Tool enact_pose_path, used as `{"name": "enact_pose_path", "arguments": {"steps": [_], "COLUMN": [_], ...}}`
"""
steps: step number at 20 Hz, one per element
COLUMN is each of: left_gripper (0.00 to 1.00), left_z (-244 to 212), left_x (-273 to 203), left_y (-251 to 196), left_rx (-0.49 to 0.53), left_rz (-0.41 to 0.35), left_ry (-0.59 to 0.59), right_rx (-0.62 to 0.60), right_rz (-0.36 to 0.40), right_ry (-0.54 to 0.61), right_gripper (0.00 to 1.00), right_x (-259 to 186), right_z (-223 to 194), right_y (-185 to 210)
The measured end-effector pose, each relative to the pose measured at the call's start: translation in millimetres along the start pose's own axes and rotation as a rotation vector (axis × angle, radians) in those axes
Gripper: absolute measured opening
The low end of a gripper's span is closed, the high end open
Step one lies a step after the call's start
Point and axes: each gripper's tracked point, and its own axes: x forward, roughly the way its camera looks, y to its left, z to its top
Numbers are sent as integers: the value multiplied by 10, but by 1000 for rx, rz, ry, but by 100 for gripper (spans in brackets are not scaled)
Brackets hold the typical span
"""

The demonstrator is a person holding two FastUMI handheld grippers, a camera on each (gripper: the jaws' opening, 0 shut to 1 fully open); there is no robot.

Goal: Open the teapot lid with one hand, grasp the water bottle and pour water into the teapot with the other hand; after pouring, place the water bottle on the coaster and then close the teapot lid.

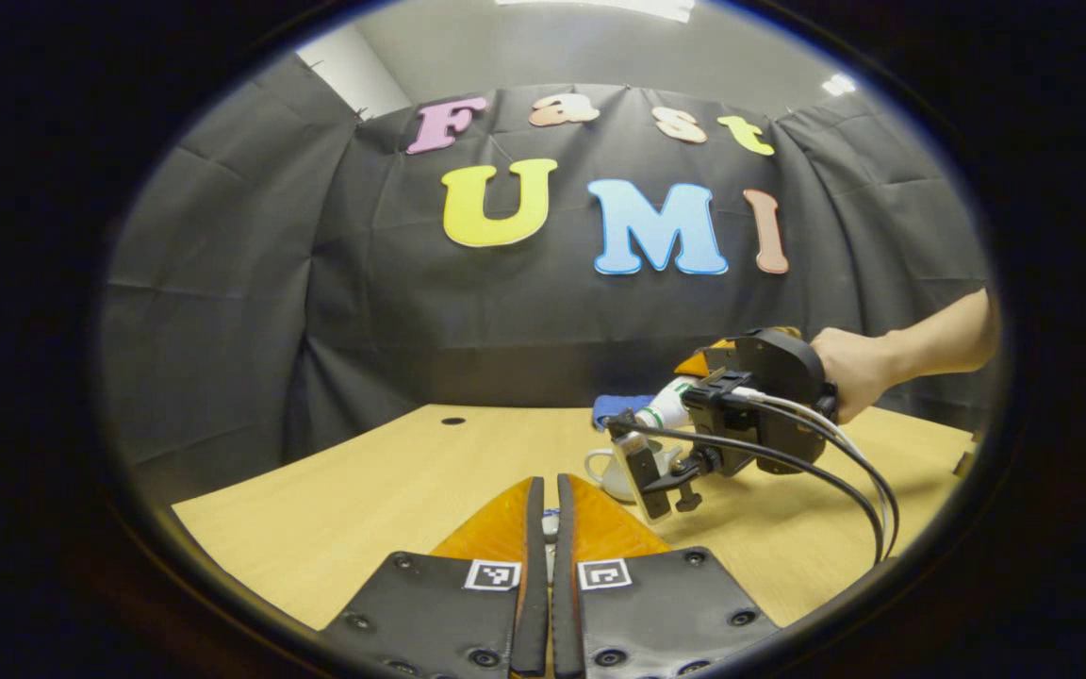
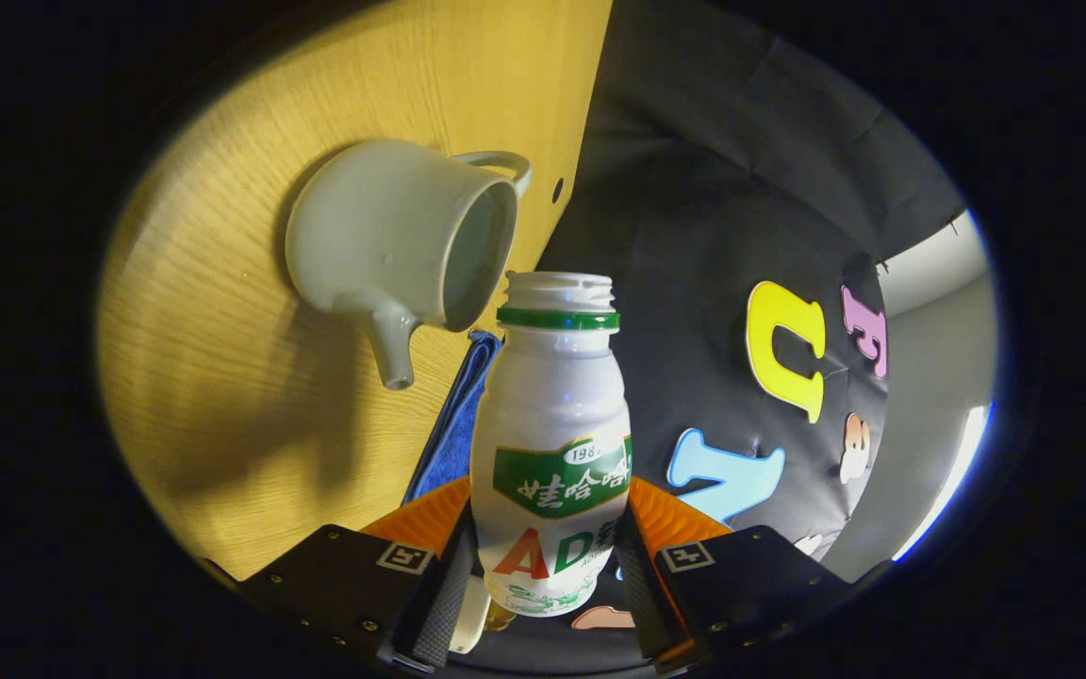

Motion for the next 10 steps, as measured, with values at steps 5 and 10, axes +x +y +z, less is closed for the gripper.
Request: {"name": "enact_pose_path", "arguments": {"steps": [5, 10], "left_gripper": [12, 8], "left_z": [0, 2], "left_x": [30, 17], "left_y": [113, 13], "left_rx": [27, -44], "left_rz": [39, 42], "left_ry": [-11, 16], "right_rx": [229, 596], "right_rz": [53, 87], "right_ry": [-1, -32], "right_gripper": [72, 72], "right_x": [-56, -175], "right_z": [-8, 16], "right_y": [85, 44]}}
